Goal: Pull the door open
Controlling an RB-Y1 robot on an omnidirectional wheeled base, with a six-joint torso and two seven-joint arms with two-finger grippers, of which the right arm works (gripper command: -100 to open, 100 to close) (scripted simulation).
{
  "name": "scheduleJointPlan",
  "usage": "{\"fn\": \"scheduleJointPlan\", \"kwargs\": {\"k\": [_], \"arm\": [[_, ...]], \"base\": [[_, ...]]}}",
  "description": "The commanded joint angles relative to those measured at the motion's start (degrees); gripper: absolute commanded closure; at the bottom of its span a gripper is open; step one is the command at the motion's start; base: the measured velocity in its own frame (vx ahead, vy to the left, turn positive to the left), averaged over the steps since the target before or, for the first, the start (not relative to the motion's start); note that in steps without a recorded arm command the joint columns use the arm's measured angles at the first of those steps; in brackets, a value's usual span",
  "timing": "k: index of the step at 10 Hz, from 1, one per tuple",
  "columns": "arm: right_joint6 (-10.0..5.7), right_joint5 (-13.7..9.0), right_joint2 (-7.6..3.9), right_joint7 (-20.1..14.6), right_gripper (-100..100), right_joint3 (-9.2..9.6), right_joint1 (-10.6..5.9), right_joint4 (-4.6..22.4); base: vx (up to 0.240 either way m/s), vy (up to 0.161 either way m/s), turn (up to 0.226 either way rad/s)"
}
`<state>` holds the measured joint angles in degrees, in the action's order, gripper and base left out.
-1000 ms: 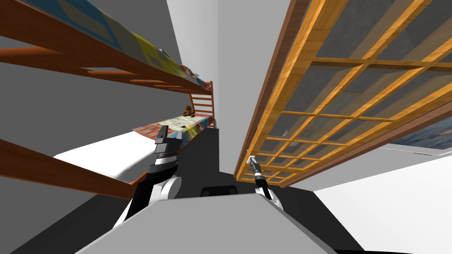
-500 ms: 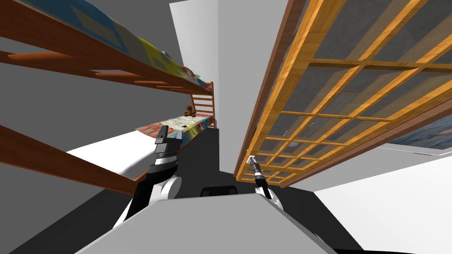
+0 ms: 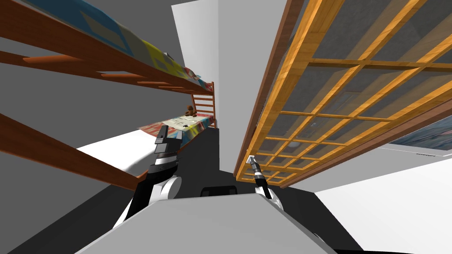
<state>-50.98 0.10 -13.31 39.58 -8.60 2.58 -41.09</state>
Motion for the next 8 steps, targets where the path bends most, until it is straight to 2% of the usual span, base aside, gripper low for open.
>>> {"fn": "scheduleJointPlan", "kwargs": {"k": [1, 8], "arm": [[-0.74, -0.18, 0.29, -1.83, 100, 0.58, -0.77, 1.83], [-0.95, -2.73, -0.32, -12.37, 100, 2.49, -1.26, 2.44]], "base": [[-0.023, -0.007, 0.008], [-0.028, -0.011, 0.027]]}}
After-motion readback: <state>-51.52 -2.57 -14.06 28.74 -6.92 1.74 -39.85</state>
